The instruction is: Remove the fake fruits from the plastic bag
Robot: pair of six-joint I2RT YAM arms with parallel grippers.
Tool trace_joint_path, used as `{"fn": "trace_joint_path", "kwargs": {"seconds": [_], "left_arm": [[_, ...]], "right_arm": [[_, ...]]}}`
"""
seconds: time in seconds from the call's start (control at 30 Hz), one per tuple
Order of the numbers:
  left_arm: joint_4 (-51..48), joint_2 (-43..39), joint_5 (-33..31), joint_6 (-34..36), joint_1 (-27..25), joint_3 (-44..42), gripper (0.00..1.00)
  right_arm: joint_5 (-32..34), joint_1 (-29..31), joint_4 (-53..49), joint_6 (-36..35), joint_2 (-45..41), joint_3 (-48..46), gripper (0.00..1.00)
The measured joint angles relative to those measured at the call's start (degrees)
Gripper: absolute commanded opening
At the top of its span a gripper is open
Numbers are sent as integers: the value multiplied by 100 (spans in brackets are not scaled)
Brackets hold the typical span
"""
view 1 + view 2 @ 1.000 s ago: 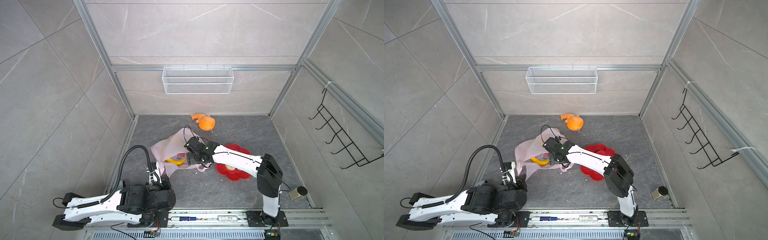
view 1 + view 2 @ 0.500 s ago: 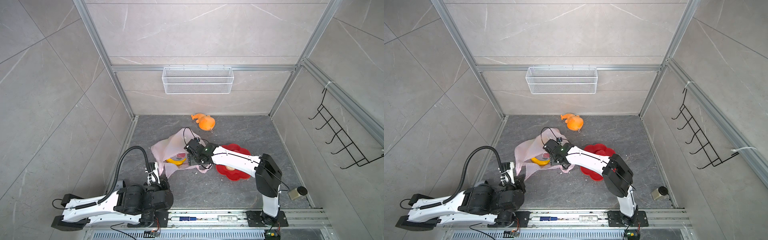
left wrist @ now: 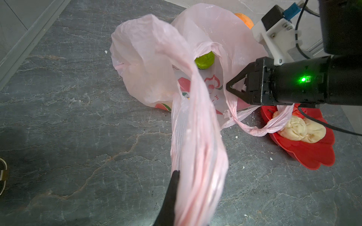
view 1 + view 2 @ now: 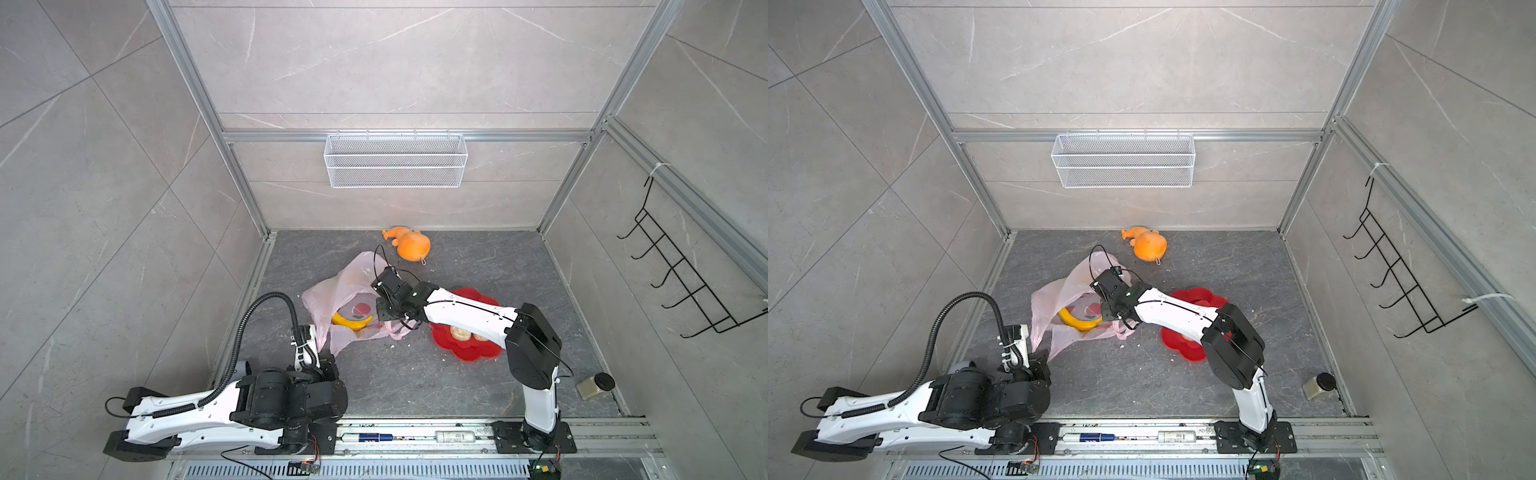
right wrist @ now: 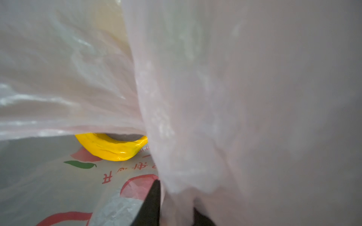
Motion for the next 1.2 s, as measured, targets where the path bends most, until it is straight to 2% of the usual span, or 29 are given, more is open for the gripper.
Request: {"fn": "trace_joint_path", "kwargs": {"seconds": [0.17, 0.43, 0.6, 0.97, 1.2], "left_arm": [[4, 81, -138, 35, 0, 52, 0], [483, 376, -160, 256, 0, 55, 0], [804, 647, -127, 282, 0, 33, 0], [988, 415, -153, 271, 0, -114, 0], [841, 157, -444, 396, 0, 96, 0]], "right_arm": [[-179, -59, -85, -793, -249, 520, 7], [-1263, -133, -122, -2505, -1180, 1401, 3], [-1770, -133, -313, -3156, -1423, 1886, 2], [-2151, -133, -629, -3519, -1316, 2068, 2], [-2284, -275, -697, -3521, -879, 2319, 2]]}}
